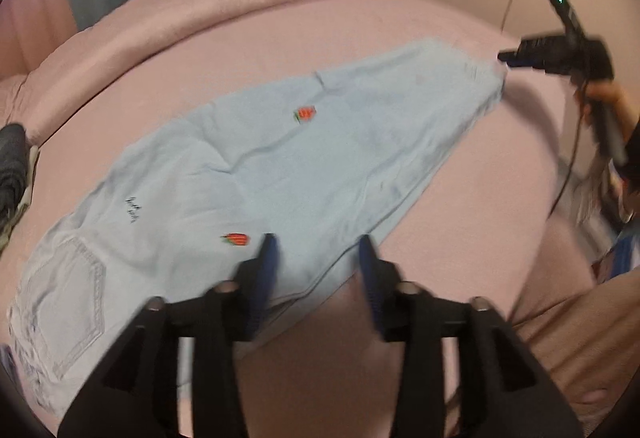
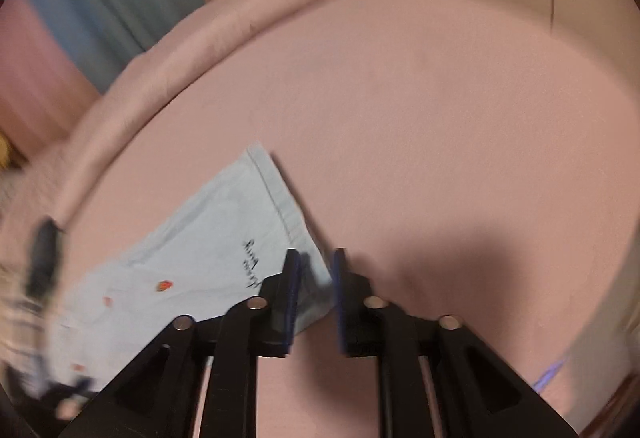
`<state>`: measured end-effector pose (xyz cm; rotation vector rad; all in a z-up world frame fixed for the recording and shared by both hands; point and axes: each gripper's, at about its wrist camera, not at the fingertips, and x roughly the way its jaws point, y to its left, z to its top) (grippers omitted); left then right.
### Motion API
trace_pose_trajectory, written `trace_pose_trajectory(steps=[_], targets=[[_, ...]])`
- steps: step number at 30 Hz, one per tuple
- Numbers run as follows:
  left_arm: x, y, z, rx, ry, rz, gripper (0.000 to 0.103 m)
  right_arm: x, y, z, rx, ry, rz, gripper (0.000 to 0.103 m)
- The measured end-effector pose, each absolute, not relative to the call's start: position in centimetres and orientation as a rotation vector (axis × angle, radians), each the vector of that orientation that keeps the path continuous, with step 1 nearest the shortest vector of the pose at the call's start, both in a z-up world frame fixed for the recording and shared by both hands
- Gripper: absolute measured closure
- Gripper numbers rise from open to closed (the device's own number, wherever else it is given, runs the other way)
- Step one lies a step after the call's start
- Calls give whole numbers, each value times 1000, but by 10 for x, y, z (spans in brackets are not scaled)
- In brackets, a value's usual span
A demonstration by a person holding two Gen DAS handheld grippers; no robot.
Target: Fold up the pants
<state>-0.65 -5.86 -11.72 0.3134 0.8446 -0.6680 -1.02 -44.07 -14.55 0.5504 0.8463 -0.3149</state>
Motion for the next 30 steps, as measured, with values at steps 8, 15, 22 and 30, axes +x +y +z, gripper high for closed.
trace_pose_trajectory(steps=[8, 15, 22, 30], targets=[[32, -12, -133, 131, 902, -400, 47, 24, -318, -120, 312, 823, 113, 66], [7, 43, -132, -5, 898, -342, 45, 30, -211, -168, -62, 986, 296, 63], [-37, 178, -114, -440, 794, -81, 46, 47, -225, -135, 109, 989, 286, 60], [-12, 227, -142, -766, 773, -40, 49, 65, -181, -129, 85, 970, 382, 59]])
